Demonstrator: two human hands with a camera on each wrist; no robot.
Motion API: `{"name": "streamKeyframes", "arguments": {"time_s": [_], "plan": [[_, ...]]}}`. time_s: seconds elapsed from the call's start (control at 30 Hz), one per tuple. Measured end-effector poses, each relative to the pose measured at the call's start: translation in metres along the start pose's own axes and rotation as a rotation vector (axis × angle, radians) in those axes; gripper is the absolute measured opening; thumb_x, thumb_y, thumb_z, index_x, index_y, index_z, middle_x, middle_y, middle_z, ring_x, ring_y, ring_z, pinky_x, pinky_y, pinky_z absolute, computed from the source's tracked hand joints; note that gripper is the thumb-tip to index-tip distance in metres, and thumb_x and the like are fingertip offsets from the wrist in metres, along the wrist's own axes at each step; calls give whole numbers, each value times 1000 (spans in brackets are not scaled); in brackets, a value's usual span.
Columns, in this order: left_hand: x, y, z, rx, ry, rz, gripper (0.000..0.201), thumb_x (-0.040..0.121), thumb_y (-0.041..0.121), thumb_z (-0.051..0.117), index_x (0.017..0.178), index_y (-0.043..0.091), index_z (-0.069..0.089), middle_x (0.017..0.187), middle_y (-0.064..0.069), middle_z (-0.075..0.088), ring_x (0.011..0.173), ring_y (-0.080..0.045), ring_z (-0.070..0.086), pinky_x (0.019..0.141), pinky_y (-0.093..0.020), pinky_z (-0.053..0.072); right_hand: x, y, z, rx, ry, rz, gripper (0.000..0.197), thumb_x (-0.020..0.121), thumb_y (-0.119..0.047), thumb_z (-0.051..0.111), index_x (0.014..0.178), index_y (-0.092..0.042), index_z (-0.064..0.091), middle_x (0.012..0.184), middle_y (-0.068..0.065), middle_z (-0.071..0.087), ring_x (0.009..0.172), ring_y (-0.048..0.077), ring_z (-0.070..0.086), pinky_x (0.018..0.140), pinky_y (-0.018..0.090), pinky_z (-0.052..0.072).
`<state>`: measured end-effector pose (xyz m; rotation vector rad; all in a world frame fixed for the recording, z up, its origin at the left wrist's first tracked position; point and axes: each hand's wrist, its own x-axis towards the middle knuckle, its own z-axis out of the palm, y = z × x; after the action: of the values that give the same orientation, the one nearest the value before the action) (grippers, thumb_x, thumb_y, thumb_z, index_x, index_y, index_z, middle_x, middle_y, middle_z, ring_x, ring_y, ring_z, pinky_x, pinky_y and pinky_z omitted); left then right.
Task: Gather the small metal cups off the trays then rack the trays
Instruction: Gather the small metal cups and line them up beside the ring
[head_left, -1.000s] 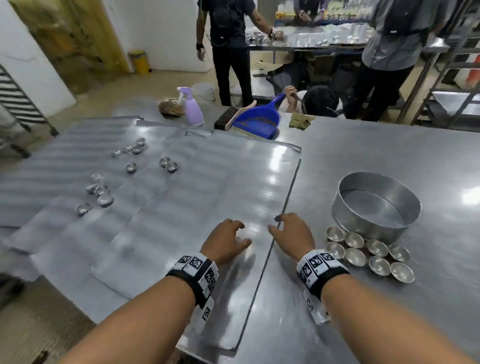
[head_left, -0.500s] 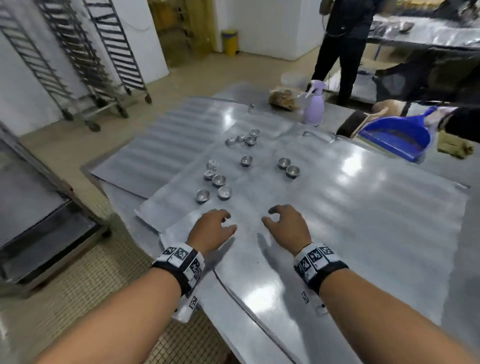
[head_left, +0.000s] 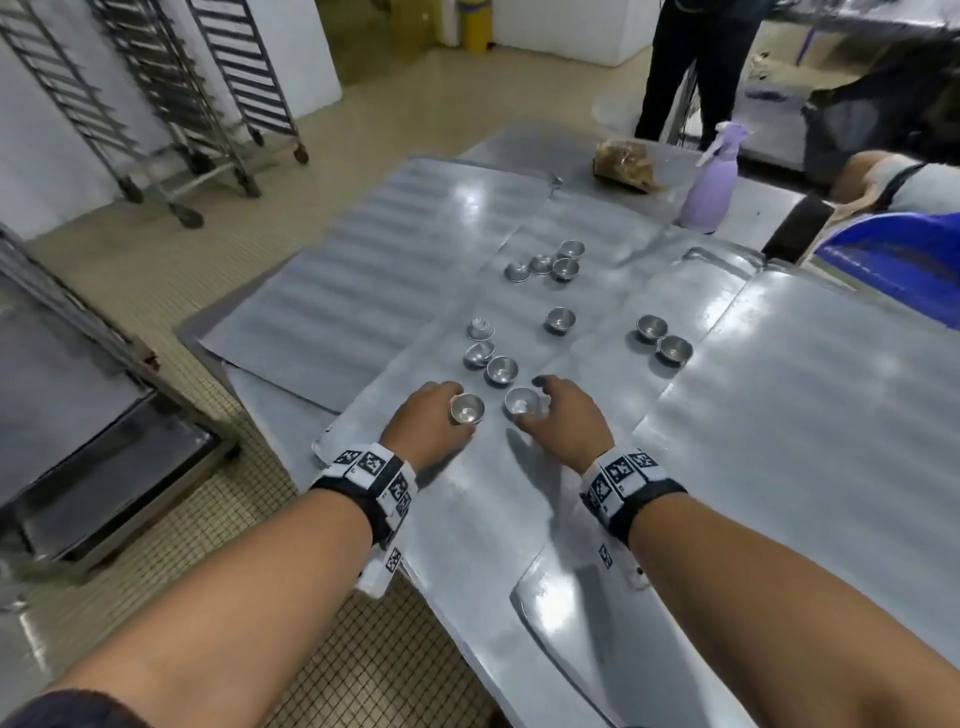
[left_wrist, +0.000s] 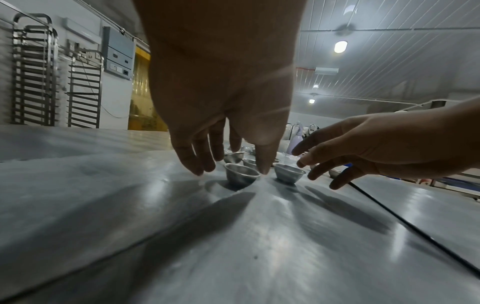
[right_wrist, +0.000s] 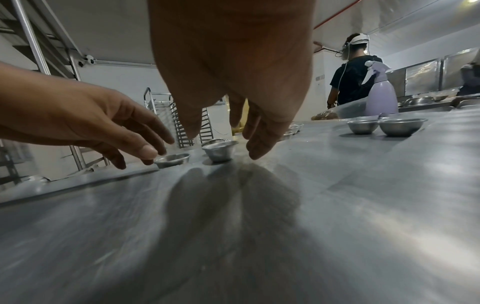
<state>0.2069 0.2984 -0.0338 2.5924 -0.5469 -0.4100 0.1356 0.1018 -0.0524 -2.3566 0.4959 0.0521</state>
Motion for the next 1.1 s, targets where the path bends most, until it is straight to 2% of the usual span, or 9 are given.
{"name": "streamKeyframes", "arguments": {"time_s": [0.1, 0.23, 0.37, 0.43, 0.5, 0.63, 0.87, 1.0, 1.1], "plan": [[17, -4, 4, 19, -69, 21, 67, 83, 36, 71, 143, 17, 46, 141, -7, 49, 126, -26, 51, 103, -35, 42, 14, -1, 7, -55, -48, -11, 68, 82, -42, 72, 141, -21, 47, 137, 8, 53, 119, 27, 57, 98, 37, 47], [32, -9, 6, 24, -91, 37, 66, 83, 37, 72, 141, 15, 49, 136, -9, 52, 125, -27, 51, 102, -34, 42, 21, -2, 17, -83, 2, -22, 60, 82, -35, 66, 138, -20, 51, 133, 6, 56, 120, 27, 54, 97, 37, 46], [39, -11, 3, 18, -94, 67, 42, 78, 39, 71, 112, 15, 62, 110, -5, 60, 103, -26, 58, 87, -36, 49, 23, -3, 22, -103, 49, -35, 42, 82, -30, 61, 122, -22, 61, 118, 4, 62, 110, 28, 56, 87, 37, 47], [41, -11, 2, 26, -105, 70, 33, 75, 39, 73, 95, 15, 61, 97, -3, 59, 93, -24, 58, 77, -33, 47, 25, -2, 23, -103, 52, -34, 41, 82, -31, 61, 122, -22, 61, 117, 4, 62, 109, 28, 56, 85, 36, 47], [42, -10, 1, 29, -110, 78, 32, 74, 37, 74, 89, 12, 60, 92, -3, 59, 88, -24, 57, 71, -31, 43, 26, -1, 24, -106, 61, -32, 39, 84, -31, 62, 122, -22, 61, 116, 4, 61, 108, 27, 56, 83, 35, 46], [43, -11, 0, 25, -103, 96, 33, 75, 36, 74, 91, 10, 62, 94, -4, 61, 88, -23, 57, 73, -31, 47, 23, -1, 23, -75, 79, -15, 44, 84, -35, 62, 126, -23, 59, 117, 3, 60, 108, 26, 57, 85, 34, 46], [32, 16, -9, 6, -76, 195, 23, 77, 35, 75, 93, 22, 62, 98, 2, 60, 90, -19, 58, 73, -29, 43, 4, 13, 1, -74, 78, 11, 54, 84, -38, 68, 134, -20, 56, 127, 4, 56, 110, 25, 59, 84, 29, 43], [21, 45, -3, 5, -103, 254, 33, 76, 37, 74, 102, 21, 62, 100, 1, 64, 91, -20, 62, 75, -34, 51, -21, 32, -25, -63, 74, 53, 58, 79, -41, 76, 130, -20, 57, 124, 4, 55, 107, 24, 59, 85, 30, 45], [11, 75, 13, 3, -139, 310, 40, 76, 33, 77, 110, 17, 63, 105, 1, 63, 96, -20, 61, 75, -31, 47, -50, 56, -45, -41, 134, 94, 57, 75, -42, 79, 124, -19, 58, 120, 4, 56, 102, 23, 60, 80, 29, 45]]}}
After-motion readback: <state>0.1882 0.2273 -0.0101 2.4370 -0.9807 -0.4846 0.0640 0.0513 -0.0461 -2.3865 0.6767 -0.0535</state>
